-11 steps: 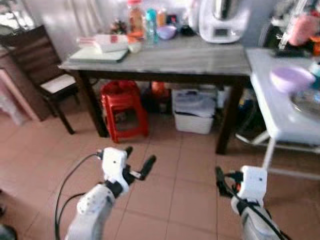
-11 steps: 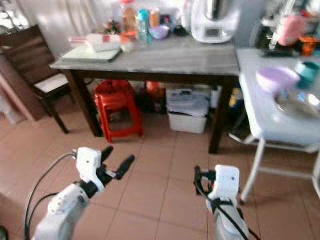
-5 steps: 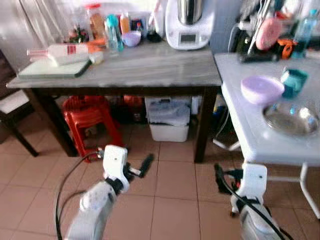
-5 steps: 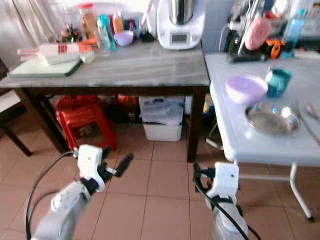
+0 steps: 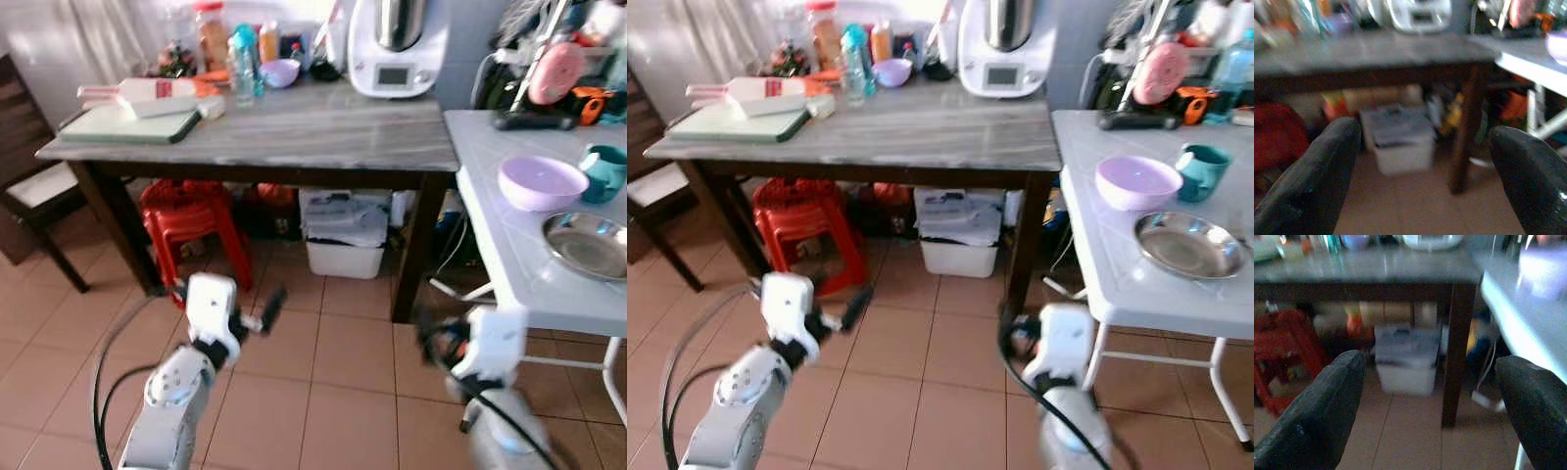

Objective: Setting the table

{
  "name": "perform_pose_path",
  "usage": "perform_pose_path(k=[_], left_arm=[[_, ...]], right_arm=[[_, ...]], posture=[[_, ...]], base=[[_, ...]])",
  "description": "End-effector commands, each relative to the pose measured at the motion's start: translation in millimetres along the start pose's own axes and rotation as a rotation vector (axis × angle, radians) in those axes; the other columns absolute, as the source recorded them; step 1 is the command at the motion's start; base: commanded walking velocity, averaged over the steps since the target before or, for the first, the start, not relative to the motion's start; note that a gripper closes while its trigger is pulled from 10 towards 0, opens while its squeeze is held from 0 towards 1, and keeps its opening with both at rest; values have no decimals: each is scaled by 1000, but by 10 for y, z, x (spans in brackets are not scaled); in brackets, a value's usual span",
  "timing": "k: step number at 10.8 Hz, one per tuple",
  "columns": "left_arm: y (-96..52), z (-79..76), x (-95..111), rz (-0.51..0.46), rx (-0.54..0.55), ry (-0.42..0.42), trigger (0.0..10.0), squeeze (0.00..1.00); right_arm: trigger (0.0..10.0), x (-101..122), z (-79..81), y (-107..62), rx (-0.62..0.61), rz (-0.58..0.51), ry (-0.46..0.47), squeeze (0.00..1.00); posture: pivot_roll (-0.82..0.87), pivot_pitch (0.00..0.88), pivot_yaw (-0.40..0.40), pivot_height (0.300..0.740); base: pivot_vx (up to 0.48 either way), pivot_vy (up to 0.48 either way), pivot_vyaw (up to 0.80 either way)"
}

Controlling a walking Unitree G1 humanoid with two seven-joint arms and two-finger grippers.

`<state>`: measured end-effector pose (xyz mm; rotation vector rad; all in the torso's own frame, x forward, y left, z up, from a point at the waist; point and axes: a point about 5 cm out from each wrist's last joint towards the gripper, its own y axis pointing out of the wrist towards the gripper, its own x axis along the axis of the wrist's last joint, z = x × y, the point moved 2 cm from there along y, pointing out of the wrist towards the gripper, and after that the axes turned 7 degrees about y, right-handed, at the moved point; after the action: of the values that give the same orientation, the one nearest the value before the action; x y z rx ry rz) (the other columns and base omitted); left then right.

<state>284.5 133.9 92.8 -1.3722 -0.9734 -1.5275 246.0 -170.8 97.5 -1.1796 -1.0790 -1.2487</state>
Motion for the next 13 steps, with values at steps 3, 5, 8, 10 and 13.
perform_pose_path(k=[3, 5, 8, 10, 13], left_arm=[[-152, 185, -56, -65, 136, 72, 10000, 0], [-185, 214, -99, -53, 161, 116, 10000, 0], [-361, 243, -51, -44, 136, 169, 10000, 0], [-305, 171, -133, -24, 141, 171, 10000, 0], [-248, 134, -149, -7, 147, 135, 10000, 0]], right_arm=[[10000, 82, -110, -85, -56, -106, 2, 0], [10000, 79, -146, -145, -74, -98, -34, 0], [10000, 73, -153, -268, -72, -103, -44, 0], [10000, 39, -157, -274, -71, -87, -23, 0], [10000, -14, -144, -238, -65, -54, 1, 0]], posture=[[31, 0, 45, 740], [30, 0, 40, 740], [20, 0, 37, 740], [6, 0, 39, 740], [13, 0, 34, 740]], base=[[0, 0, 0], [0, 0, 0], [0, 0, 0], [0, 0, 0], [0, 0, -404]])
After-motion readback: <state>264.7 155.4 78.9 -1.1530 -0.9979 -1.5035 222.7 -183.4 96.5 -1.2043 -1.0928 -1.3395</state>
